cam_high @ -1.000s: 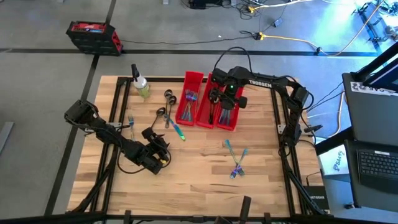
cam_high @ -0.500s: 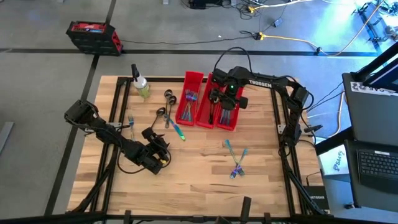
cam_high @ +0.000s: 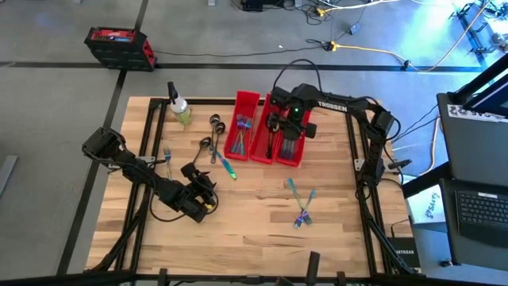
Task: Sort silverware
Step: Put the blue fork into the left red silverware bin
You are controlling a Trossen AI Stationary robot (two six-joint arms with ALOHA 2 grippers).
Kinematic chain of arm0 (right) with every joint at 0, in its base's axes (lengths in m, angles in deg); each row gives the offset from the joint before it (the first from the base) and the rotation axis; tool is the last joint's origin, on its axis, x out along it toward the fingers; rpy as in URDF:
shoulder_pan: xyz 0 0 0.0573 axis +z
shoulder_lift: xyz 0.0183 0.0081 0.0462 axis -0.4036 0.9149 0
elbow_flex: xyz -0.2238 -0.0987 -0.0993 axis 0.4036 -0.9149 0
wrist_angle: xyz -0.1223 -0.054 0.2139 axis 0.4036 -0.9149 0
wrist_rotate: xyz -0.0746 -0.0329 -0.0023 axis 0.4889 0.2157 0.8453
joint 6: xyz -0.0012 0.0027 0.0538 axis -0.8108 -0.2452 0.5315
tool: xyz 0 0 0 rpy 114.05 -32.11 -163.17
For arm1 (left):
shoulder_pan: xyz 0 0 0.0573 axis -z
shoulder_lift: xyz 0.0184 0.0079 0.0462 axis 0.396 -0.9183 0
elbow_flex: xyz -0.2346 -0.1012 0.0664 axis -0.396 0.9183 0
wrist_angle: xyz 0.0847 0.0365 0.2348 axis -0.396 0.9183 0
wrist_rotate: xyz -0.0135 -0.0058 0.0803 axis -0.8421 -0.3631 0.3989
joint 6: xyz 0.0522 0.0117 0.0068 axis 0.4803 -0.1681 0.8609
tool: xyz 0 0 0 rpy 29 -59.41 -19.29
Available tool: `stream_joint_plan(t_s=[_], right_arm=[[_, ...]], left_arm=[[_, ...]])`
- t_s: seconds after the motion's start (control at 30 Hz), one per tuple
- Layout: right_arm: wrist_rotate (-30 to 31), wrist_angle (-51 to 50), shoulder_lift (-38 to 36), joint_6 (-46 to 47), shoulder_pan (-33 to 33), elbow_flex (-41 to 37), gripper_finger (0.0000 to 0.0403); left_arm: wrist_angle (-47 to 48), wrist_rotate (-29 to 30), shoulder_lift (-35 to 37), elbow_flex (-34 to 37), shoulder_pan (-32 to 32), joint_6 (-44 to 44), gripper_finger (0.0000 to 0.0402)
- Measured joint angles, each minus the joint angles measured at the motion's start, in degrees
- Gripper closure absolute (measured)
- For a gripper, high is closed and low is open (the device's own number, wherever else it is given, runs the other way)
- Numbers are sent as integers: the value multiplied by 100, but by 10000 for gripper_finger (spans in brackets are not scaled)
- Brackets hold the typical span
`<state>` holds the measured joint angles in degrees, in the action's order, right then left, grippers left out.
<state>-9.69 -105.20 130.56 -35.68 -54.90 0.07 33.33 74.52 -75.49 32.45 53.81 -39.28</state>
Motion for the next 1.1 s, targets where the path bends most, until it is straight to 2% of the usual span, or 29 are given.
stream_joint_plan(t_s=[0.2, 0.43, 0.5, 0.57, 0.67, 0.73, 0.97, 1.1], right_arm=[[118, -372, -503, 211, 236, 230, 316], [181, -313, -937, 1564, 675, 424, 393], [115, -295, -1017, 1908, 823, 449, 394], [-161, -161, -1021, 2592, 994, 451, 392], [-975, 281, -1058, 4453, 1269, 466, 394], [-1233, 555, -1061, 5456, 1440, 473, 395], [-1131, 1371, -1019, 7775, 2140, 471, 394], [-1045, 1728, -998, 8075, 2540, 464, 388]], left_arm=[[1, 2, 0, -2, 0, 0, 180], [1, 2, 0, -2, 2, 0, 180], [1, 0, 0, -2, 2, -1, 180], [-1, -16, 0, -2, 2, -1, 180], [1, -20, 0, -2, 2, 0, 180], [1, -20, 0, -2, 2, 0, 180], [2, -22, 2, -2, 2, 1, 180], [1, -24, 2, -2, 2, -1, 180]])
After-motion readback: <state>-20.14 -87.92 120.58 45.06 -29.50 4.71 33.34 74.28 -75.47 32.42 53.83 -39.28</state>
